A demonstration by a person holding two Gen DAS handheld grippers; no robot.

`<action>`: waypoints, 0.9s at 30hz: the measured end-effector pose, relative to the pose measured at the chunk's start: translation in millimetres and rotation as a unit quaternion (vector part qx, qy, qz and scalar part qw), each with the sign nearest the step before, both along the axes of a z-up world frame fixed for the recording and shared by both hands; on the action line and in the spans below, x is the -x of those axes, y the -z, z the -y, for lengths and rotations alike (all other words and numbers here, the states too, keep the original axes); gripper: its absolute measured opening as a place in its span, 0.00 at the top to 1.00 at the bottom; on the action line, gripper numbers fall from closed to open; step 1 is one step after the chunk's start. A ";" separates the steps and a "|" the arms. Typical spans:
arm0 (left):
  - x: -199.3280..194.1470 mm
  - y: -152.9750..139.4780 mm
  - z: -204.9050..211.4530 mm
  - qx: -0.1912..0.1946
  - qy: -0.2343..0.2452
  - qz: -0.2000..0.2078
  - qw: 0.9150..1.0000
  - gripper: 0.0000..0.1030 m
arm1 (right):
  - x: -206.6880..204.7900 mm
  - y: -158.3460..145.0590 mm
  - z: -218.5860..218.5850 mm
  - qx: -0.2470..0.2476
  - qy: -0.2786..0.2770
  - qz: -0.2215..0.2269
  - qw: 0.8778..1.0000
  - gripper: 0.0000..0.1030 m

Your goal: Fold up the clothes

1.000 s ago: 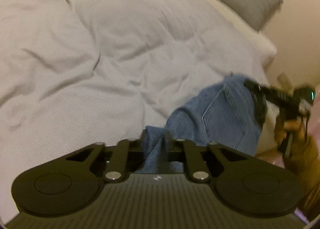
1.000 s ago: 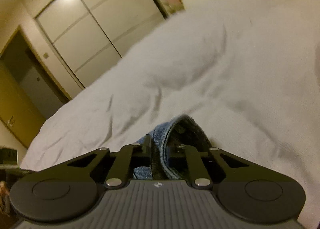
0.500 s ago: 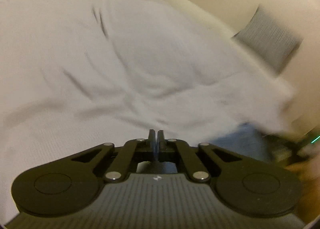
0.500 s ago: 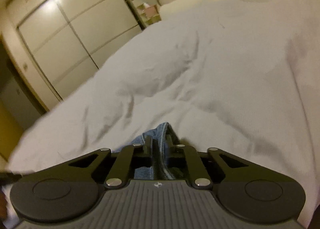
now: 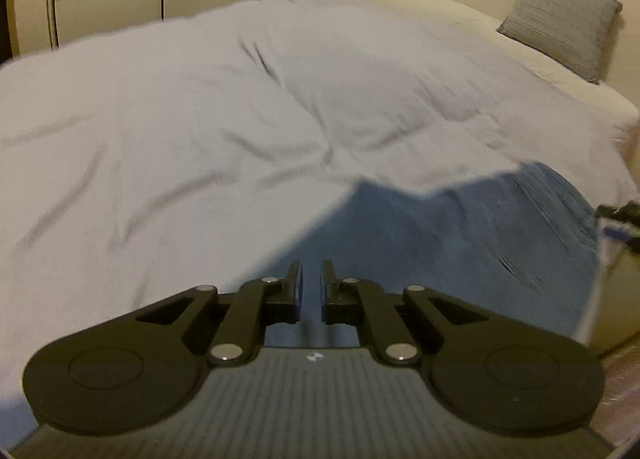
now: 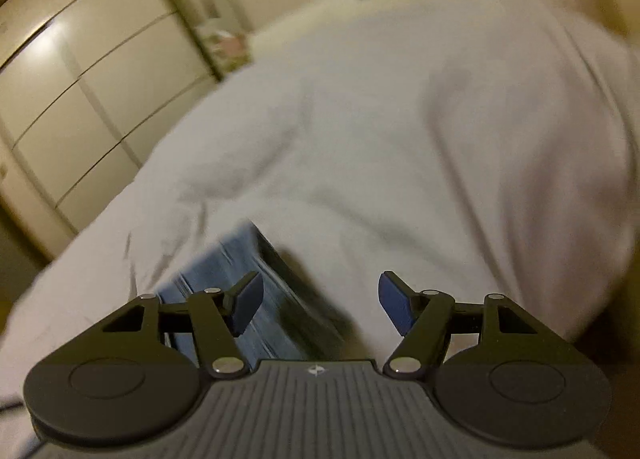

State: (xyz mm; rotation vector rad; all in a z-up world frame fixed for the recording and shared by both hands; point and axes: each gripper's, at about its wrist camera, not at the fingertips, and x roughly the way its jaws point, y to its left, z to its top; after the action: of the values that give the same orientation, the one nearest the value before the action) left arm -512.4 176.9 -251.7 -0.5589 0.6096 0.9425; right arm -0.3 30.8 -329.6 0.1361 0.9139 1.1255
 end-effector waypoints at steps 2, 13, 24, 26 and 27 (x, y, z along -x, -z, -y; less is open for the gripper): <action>2.6 7.7 10.8 0.017 -0.004 0.008 1.000 0.96 | -1.8 16.1 10.0 -0.013 0.001 -0.053 0.998 0.39; 6.0 40.2 35.6 -0.019 -0.076 -0.017 0.997 0.96 | 39.4 -35.0 -19.4 -0.086 -0.063 0.086 0.991 0.87; 26.8 30.0 84.8 -0.039 -0.101 -0.046 0.993 0.94 | 49.8 -5.3 -11.7 0.020 -0.002 0.131 0.991 0.69; 31.4 29.6 98.3 -0.048 -0.105 -0.060 0.992 0.94 | 69.3 -20.4 -9.3 0.006 -0.019 0.184 0.983 0.68; 33.7 32.0 102.9 -0.044 -0.107 -0.066 0.991 0.94 | 79.3 -25.7 -8.7 -0.004 -0.033 0.202 0.979 0.68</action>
State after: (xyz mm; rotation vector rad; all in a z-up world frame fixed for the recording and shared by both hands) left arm -546.2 74.0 -283.7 -0.4917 0.6304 1.2097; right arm -79.6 39.5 -303.9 -0.1162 0.5548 1.1648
